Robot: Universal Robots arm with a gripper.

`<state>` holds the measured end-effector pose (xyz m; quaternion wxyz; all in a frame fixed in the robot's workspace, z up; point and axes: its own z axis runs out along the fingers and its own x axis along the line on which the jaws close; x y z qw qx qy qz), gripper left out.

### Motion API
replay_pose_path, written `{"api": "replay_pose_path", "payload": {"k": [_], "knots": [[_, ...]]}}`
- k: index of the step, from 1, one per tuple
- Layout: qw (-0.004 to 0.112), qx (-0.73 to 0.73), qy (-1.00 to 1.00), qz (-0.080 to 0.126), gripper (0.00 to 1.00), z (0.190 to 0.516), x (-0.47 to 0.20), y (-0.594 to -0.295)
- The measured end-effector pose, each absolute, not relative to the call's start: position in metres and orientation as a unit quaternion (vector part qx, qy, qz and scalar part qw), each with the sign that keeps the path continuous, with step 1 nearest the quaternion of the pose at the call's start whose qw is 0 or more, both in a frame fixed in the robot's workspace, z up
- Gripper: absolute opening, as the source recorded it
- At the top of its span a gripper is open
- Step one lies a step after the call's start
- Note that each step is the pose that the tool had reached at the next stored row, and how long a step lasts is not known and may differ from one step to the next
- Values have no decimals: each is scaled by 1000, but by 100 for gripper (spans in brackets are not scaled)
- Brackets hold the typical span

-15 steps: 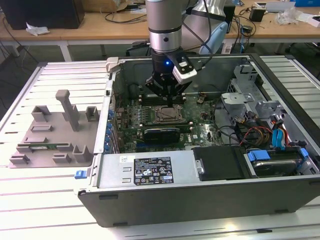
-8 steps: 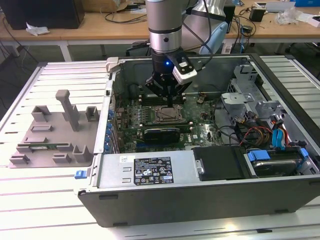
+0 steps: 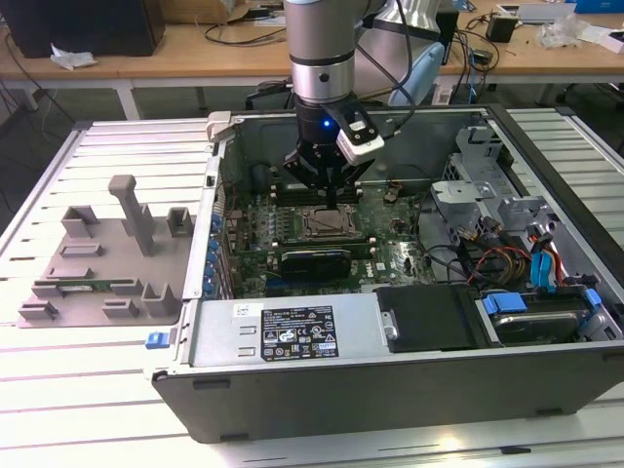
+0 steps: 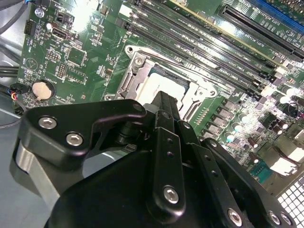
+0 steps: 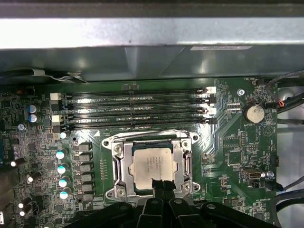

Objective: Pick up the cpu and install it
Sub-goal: 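Install the second cpu locking lever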

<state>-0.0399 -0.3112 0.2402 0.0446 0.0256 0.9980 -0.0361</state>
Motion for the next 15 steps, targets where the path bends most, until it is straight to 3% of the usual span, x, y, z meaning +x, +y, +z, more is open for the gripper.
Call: {"api": "replay_pose_path", "payload": {"k": [15], "knots": [[45,26,998,-36,11,240,-41,-335]]}}
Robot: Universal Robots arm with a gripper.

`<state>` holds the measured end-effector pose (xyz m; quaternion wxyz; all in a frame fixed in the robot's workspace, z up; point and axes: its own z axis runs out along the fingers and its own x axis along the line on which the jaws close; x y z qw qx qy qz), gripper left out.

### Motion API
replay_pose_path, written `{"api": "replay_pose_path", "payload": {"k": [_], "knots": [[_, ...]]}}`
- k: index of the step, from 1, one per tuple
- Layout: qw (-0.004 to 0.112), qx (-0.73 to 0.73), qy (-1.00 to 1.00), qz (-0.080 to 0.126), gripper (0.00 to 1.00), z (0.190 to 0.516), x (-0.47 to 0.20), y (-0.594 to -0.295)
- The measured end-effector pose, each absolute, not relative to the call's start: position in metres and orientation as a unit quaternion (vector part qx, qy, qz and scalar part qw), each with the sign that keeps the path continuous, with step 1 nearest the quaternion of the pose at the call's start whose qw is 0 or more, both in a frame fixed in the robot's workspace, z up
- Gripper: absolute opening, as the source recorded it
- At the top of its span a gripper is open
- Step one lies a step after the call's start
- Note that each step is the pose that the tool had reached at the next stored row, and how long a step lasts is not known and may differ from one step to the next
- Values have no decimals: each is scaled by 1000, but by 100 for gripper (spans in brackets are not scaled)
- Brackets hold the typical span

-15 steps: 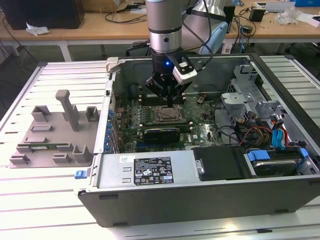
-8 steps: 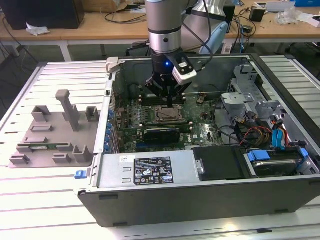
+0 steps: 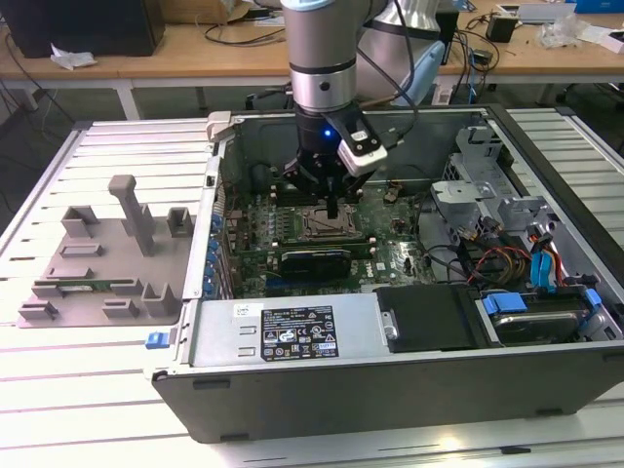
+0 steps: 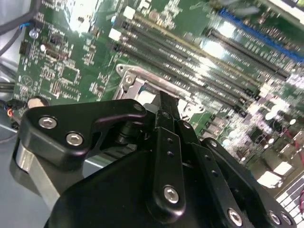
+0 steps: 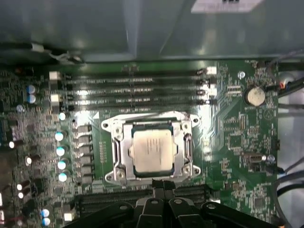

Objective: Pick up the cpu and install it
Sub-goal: 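Install the second cpu locking lever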

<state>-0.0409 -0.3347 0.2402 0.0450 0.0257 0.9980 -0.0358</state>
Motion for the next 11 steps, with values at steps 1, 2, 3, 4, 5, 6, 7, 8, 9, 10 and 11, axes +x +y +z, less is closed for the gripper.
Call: {"api": "replay_pose_path", "payload": {"k": [1,2,3,4,5,6,7,8,9,10,11], "knots": [[45,26,998,-36,11,240,-41,-337],[45,26,998,-35,11,240,-41,-339],[45,26,998,-33,11,240,-41,-342],[45,26,998,-30,11,240,-41,-344],[45,26,998,-24,11,239,-41,-347],[44,26,998,-19,11,239,-41,-349],[44,27,999,-15,11,239,-41,-351],[44,27,999,-11,11,238,-41,-353],[43,27,999,-7,11,238,-41,-356],[43,27,999,-7,11,237,-41,-357],[43,27,999,-7,11,237,-42,-357]]}}
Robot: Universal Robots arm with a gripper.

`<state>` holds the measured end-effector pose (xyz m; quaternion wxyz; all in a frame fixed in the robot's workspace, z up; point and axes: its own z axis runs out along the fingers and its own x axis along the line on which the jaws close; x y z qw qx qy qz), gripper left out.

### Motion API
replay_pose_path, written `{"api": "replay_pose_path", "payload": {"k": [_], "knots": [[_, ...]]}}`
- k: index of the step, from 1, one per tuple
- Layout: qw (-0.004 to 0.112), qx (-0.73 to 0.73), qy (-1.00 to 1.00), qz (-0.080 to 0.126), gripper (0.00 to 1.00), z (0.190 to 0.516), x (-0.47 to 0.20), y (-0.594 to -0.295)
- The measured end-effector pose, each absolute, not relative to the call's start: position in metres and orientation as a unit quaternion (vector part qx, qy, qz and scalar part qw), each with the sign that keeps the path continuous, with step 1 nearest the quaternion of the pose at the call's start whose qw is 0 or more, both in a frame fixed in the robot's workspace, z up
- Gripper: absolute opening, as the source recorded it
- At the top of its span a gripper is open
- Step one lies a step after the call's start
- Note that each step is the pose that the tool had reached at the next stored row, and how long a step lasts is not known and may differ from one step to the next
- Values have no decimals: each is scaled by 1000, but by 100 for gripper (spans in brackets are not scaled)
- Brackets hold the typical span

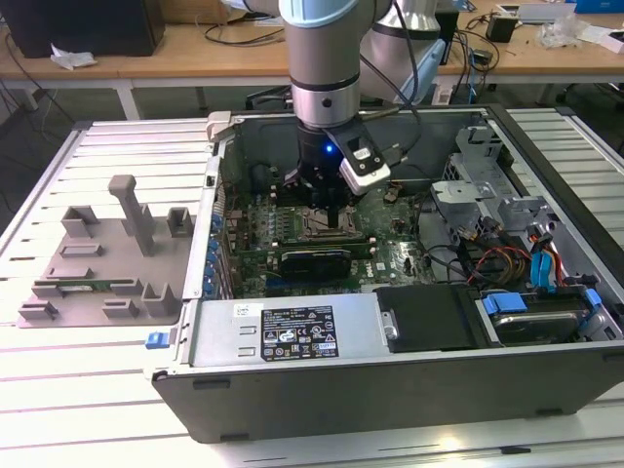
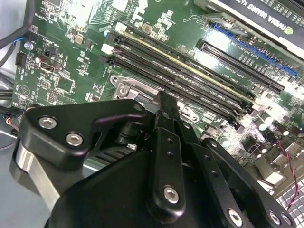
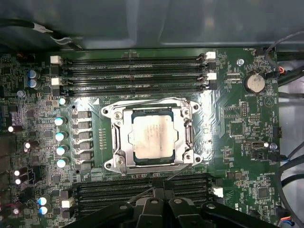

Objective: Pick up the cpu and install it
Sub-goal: 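Install the second cpu locking lever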

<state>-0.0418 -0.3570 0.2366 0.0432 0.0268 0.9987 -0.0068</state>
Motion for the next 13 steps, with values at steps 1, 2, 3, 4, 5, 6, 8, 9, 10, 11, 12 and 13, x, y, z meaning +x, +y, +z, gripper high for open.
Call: {"api": "replay_pose_path", "payload": {"k": [1,2,3,4,5,6,8,9,10,11,12,13], "knots": [[43,27,999,-7,11,236,-42,-357],[43,27,999,-7,11,235,-43,-357],[43,27,999,-7,11,234,-44,-358],[43,27,999,-7,11,234,-44,-358],[43,27,999,-7,11,233,-44,-358],[43,27,999,-6,11,232,-45,-358],[43,27,999,-6,11,229,-47,-358],[43,26,999,-7,11,228,-50,-358],[43,27,999,-6,11,227,-51,-358],[43,27,999,-6,11,226,-53,-358],[43,27,999,-6,11,224,-55,-358],[43,27,999,-5,11,223,-56,-358]]}}
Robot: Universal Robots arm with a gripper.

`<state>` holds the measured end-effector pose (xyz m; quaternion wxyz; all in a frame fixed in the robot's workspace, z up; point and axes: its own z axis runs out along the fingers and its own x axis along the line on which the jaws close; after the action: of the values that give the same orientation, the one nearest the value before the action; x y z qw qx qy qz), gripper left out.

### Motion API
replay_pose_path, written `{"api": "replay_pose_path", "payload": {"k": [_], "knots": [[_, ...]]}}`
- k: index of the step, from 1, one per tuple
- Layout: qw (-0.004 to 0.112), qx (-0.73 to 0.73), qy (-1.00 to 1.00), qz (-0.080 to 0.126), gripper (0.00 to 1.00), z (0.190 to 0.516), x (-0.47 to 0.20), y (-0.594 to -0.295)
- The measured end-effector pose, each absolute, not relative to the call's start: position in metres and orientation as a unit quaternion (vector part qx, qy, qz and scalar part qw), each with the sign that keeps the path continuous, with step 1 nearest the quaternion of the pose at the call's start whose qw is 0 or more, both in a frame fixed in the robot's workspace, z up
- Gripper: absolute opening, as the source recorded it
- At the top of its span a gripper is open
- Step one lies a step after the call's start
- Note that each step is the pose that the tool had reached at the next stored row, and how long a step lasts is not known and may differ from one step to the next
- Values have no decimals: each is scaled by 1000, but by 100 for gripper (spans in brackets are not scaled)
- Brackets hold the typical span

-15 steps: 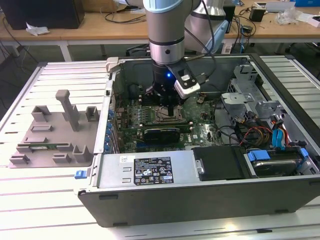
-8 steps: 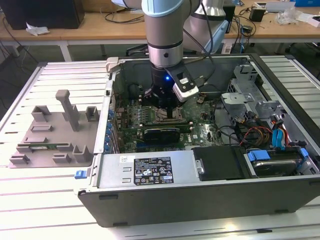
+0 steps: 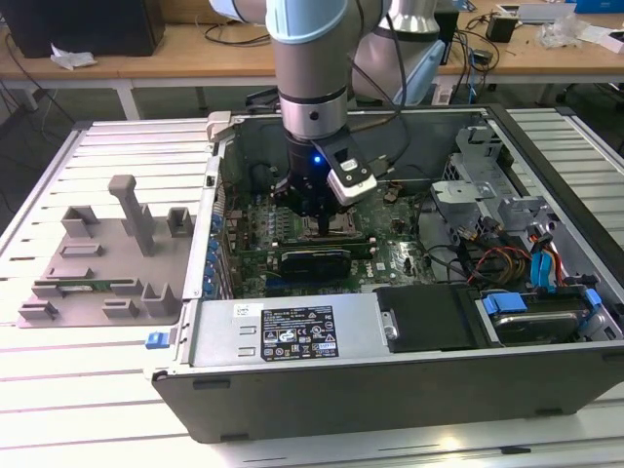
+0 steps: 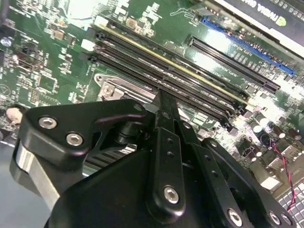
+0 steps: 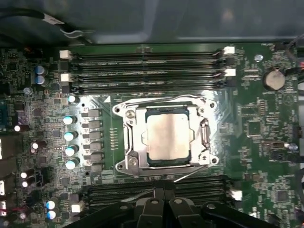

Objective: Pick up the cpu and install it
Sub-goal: 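Install the second cpu locking lever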

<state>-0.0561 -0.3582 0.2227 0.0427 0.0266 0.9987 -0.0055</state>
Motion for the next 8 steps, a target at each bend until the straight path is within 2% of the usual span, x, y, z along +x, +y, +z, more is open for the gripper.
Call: {"api": "replay_pose_path", "payload": {"k": [4,5,7,8], "knots": [[43,27,999,-4,11,222,-58,-358],[40,26,999,-4,11,221,-58,-358],[25,23,999,-5,11,220,-58,-358],[24,24,999,-5,11,220,-58,-358]]}}
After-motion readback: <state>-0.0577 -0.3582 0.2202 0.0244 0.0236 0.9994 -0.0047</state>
